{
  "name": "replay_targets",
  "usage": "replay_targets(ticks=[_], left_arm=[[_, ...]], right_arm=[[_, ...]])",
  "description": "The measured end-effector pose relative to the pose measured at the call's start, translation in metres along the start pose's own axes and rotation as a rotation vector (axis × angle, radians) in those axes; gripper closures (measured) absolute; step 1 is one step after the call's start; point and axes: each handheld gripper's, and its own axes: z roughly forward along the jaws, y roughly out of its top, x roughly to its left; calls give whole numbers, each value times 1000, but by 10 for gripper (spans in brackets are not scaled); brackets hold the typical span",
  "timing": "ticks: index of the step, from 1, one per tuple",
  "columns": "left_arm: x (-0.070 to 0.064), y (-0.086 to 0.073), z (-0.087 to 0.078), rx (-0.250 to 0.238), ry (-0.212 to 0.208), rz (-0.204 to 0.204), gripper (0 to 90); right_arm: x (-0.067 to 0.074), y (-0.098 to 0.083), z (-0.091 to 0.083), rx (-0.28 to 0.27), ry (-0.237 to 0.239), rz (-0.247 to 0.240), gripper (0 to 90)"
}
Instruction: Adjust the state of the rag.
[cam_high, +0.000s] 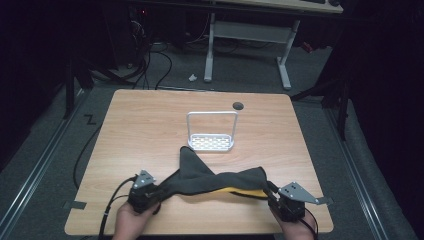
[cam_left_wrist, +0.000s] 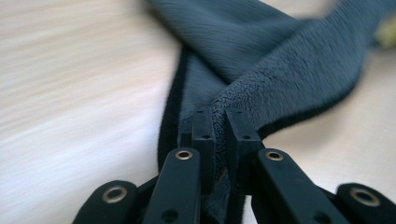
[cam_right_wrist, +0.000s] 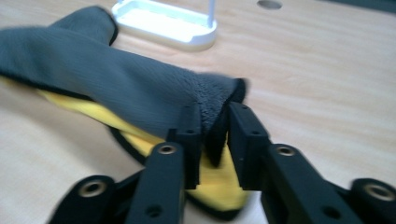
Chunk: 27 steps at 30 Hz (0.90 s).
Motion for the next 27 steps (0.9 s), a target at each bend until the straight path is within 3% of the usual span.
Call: replay_targets(ticks=[3,5,8,12,15,18,21,23,25,27], left_arm=[[23,-4,-8,-9,33,-99,723],[28,-4,-14,-21,30,-122,623],[20,3,-27,-59,40,-75,542],[-4,15,-27,-106,-40,-24,497],[-30,28,-11,-114,-145,13,457],[-61,45,9,-119,-215,64,416],[-88,59,34,-97,-214,145,380],[-96,62,53,-30,-203,168,370],[-98,59,67,33,-186,162,445],[-97,55,71,60,-183,173,655]], right_arm=[[1,-5,-1,14,11,3,714],[0,-7,4,38,22,19,700],[2,-11,12,84,50,13,688],[9,-15,23,140,94,9,610],[12,-17,30,170,117,10,561],[16,-19,34,196,133,3,530],[19,-21,37,212,139,-10,526],[19,-22,39,227,140,-22,532],[19,-24,41,247,134,-23,574],[17,-23,41,242,128,-32,708]])
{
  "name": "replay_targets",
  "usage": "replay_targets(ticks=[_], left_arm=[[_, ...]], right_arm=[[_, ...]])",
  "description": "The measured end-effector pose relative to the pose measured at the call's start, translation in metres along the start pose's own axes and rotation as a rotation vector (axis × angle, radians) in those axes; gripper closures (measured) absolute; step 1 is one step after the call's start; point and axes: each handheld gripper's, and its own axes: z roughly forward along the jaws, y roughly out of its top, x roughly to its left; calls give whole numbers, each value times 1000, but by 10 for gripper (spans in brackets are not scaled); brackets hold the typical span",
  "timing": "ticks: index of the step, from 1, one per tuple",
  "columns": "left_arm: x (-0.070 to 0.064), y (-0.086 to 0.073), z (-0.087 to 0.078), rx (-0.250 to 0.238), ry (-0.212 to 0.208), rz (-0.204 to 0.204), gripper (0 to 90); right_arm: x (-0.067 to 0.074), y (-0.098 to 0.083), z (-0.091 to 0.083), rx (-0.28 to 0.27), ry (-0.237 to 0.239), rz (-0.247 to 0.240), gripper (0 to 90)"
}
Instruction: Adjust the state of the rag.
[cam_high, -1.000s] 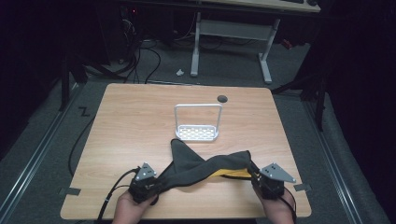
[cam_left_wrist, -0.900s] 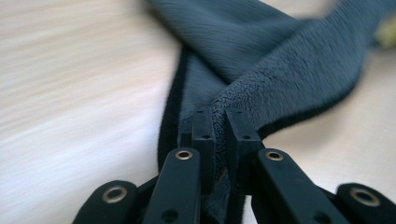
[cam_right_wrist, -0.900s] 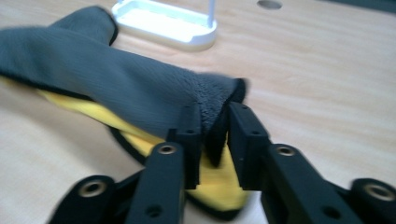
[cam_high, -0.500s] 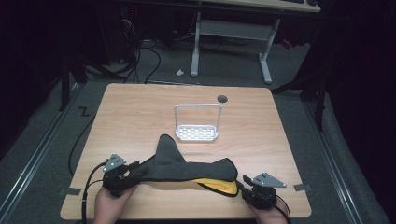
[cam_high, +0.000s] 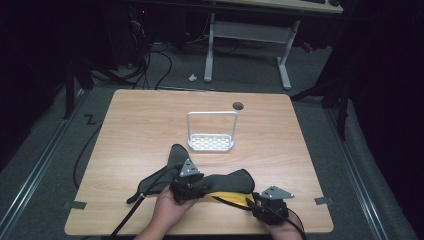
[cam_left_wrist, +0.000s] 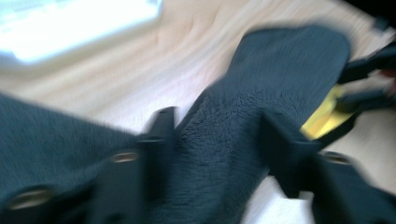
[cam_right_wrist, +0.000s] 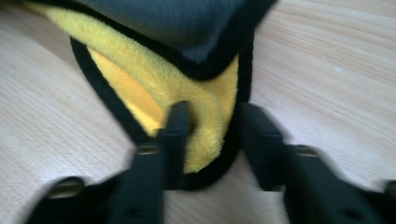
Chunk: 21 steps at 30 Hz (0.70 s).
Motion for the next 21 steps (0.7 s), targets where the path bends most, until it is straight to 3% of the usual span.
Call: replay_targets(ticks=[2,4,6,8,9,12,14,17,21], left_arm=[[-1,-3,-7,-30,-27,7,822],[-4,-7,-18,-62,-85,-1,847],[-12,-13,-28,-94,-135,24,849],[-22,-22,-35,-83,-164,59,850],[-25,-27,-36,-67,-173,63,850],[-30,-42,-32,-15,-172,75,851],[-28,-49,-26,-1,-185,38,851],[-26,-49,-16,9,-190,9,844],[-24,-42,-4,19,-180,-13,828]], right_arm=[[-3,1,0,-2,-16,-3,811],[-9,4,4,-10,-57,-8,832],[-19,11,11,-15,-107,-19,836],[-33,21,21,-29,-138,8,835],[-40,26,26,-31,-156,-2,835],[-63,42,42,-43,-177,25,837],[-74,51,52,-51,-174,42,836],[-80,64,64,-51,-205,28,810],[-79,72,68,-33,-231,23,683]])
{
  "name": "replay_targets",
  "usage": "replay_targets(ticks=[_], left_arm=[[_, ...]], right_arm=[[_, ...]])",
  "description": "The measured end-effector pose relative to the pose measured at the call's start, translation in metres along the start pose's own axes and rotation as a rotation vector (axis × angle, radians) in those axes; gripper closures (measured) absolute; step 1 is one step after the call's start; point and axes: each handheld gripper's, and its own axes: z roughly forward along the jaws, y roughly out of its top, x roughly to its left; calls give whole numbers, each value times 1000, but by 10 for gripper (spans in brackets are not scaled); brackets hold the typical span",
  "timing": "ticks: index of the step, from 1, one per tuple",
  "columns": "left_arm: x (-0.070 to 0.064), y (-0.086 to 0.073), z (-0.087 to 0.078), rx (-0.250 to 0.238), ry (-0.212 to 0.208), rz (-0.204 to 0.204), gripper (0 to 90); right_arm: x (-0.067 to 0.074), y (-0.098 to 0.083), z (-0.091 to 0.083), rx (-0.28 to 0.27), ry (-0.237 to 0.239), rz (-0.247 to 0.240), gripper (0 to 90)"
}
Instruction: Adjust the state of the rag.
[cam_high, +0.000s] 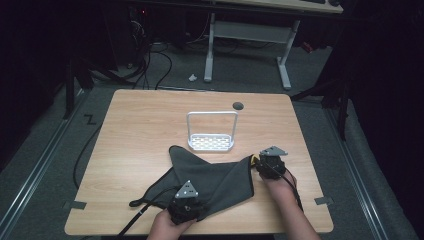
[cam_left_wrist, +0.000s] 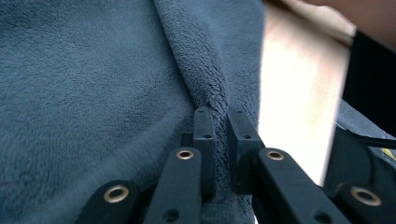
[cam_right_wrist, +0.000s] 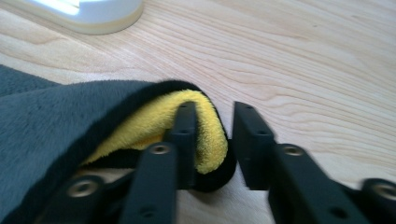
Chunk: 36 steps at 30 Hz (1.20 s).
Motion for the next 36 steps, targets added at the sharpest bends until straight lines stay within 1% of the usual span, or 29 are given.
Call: replay_targets(ticks=[2,4,6,8,10,11,12,13,15,16,17,18,19,20,21,22,23,24,26,27,28,29,30,31,32,33,34,35,36], left_arm=[[0,2,3,3,14,2,821],[0,4,6,5,30,2,811],[2,8,10,11,37,-14,806],[3,14,17,16,36,-20,796],[4,18,20,9,26,-30,761],[5,19,18,-7,18,-38,721],[5,20,14,-22,20,-39,677],[6,19,4,-53,29,-35,655],[12,17,-15,-88,52,-34,601],[16,14,-27,-106,82,-32,577],[22,10,-40,-119,124,-28,557],[28,5,-54,-129,174,-24,544],[39,-1,-69,-125,244,-17,530],[45,-6,-77,-114,295,-12,513],[54,-12,-87,-102,345,-26,509],[65,-20,-97,-99,380,-56,495],[72,-27,-103,-97,397,-82,479],[77,-31,-105,-93,403,-105,468],[85,-40,-104,-69,384,-166,461],[86,-43,-102,-71,370,-175,466],[84,-45,-100,-87,353,-174,480],[82,-45,-98,-88,348,-162,511],[79,-44,-96,-78,357,-148,538],[76,-43,-94,-66,370,-129,610],[72,-42,-91,-57,372,-107,623],[68,-41,-88,-50,375,-82,633],[66,-42,-87,-48,381,-72,633],[63,-42,-86,-46,386,-65,634],[61,-41,-85,-39,386,-55,634]], right_arm=[[-1,-1,-9,-8,4,12,659],[0,-6,-25,-29,-4,-3,627],[1,-12,-38,-48,-4,-7,608],[6,-20,-53,-68,12,-1,585],[13,-30,-65,-91,35,26,547],[17,-35,-70,-95,57,44,523],[22,-40,-76,-105,81,53,496],[25,-43,-80,-110,96,53,479],[35,-48,-88,-125,123,44,450],[38,-50,-91,-131,144,53,432],[42,-52,-92,-132,164,56,418],[45,-55,-91,-126,180,61,410],[48,-56,-89,-112,190,55,401],[51,-57,-86,-104,190,49,398],[52,-57,-84,-99,190,48,394],[52,-56,-81,-95,196,59,388],[52,-55,-77,-88,193,61,388],[52,-54,-73,-82,181,60,391],[51,-51,-66,-65,177,70,413],[51,-50,-64,-68,161,68,431],[50,-49,-62,-69,146,74,443],[48,-47,-60,-64,145,83,486],[48,-46,-58,-53,147,89,626],[49,-47,-58,-49,136,72,758],[50,-47,-61,-54,107,44,809],[50,-47,-67,-64,95,29,828],[48,-47,-81,-99,83,41,830],[46,-47,-91,-124,73,44,830],[43,-47,-106,-154,53,41,829]])
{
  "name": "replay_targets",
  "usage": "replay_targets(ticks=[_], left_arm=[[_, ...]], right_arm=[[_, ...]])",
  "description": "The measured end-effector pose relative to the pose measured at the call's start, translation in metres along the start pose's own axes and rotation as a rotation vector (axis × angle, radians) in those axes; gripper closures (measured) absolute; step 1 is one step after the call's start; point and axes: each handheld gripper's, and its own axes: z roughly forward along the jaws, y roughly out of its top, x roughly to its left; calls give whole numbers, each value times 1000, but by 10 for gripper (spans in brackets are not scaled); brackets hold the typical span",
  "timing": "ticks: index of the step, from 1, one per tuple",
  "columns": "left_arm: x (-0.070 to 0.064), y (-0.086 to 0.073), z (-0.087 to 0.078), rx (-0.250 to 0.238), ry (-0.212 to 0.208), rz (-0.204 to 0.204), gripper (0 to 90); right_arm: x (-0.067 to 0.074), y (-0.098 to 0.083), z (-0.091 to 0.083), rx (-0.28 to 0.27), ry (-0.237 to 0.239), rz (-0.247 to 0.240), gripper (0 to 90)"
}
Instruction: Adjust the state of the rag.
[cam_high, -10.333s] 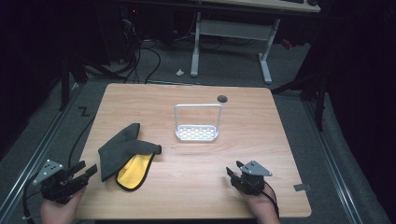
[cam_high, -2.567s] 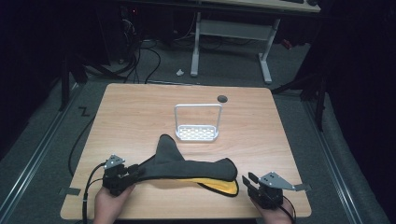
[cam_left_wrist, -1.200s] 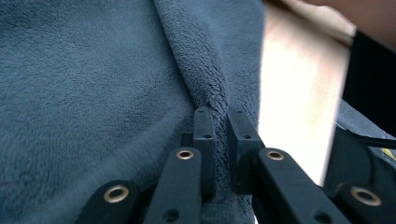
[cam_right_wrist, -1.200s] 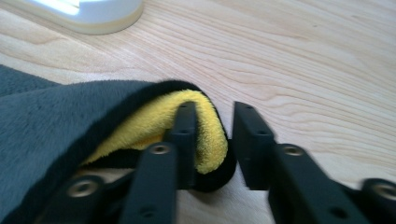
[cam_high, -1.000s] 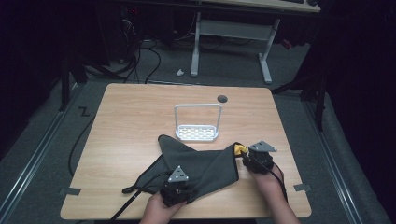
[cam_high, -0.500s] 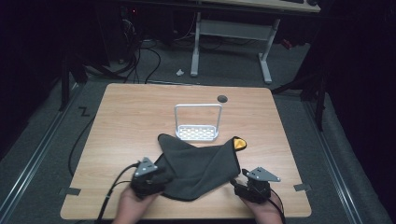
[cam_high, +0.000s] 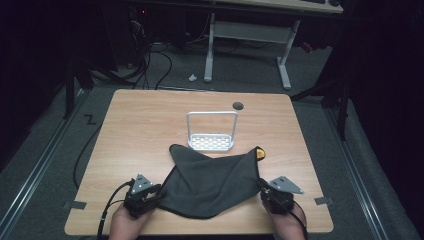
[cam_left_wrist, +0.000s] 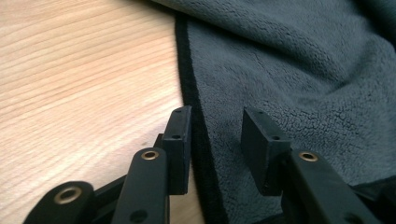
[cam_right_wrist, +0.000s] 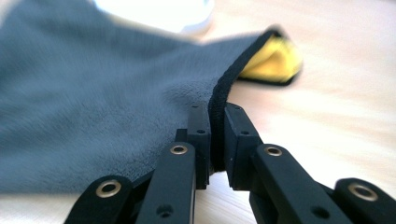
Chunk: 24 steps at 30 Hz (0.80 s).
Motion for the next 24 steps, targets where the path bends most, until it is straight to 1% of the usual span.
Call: replay_targets(ticks=[2,4,5,6,7,8,9,10,11,12,13,14,15,16,17,18,19,20,22,24], left_arm=[[-5,1,1,5,5,15,634],[-8,1,1,12,4,29,634],[-10,1,1,18,8,36,635],[-11,1,0,23,4,38,635],[-12,1,0,25,3,36,635],[-13,2,-1,34,1,36,634],[-12,3,-2,30,-4,29,632],[-12,7,-3,14,-12,29,627],[-12,11,-2,5,-14,32,621],[-12,16,0,-7,-20,35,618],[-12,22,4,-16,-35,32,615],[-13,29,12,-22,-55,32,615],[-13,33,17,-18,-62,32,620],[-14,38,25,-13,-62,41,637],[-16,41,33,-4,-55,62,672],[-18,45,39,21,-40,83,719],[-19,48,43,40,-36,98,747],[-19,51,48,53,-41,103,767],[-20,51,52,76,-45,105,844],[-20,48,49,76,-40,114,899]], right_arm=[[-6,7,-29,-64,-27,3,808],[-13,16,-55,-114,-68,9,732],[-17,21,-64,-139,-84,9,708],[-20,25,-70,-150,-91,16,686],[-22,27,-73,-153,-97,14,662],[-22,29,-72,-144,-104,10,659],[-23,28,-69,-131,-103,4,659],[-22,26,-63,-114,-91,0,659],[-20,23,-53,-84,-82,-7,659],[-19,20,-46,-66,-75,-9,660],[-17,17,-37,-43,-62,-14,663],[-16,13,-27,-18,-53,-15,668],[-14,10,-16,12,-41,-15,676],[-12,8,-9,26,-39,-17,686],[-11,7,-2,41,-34,-22,705],[-9,6,4,55,-29,-19,724],[-8,5,10,63,-27,-25,744],[-7,4,14,70,-22,-34,766],[-5,3,23,93,-12,-51,816],[-5,2,31,109,-10,-59,849]])
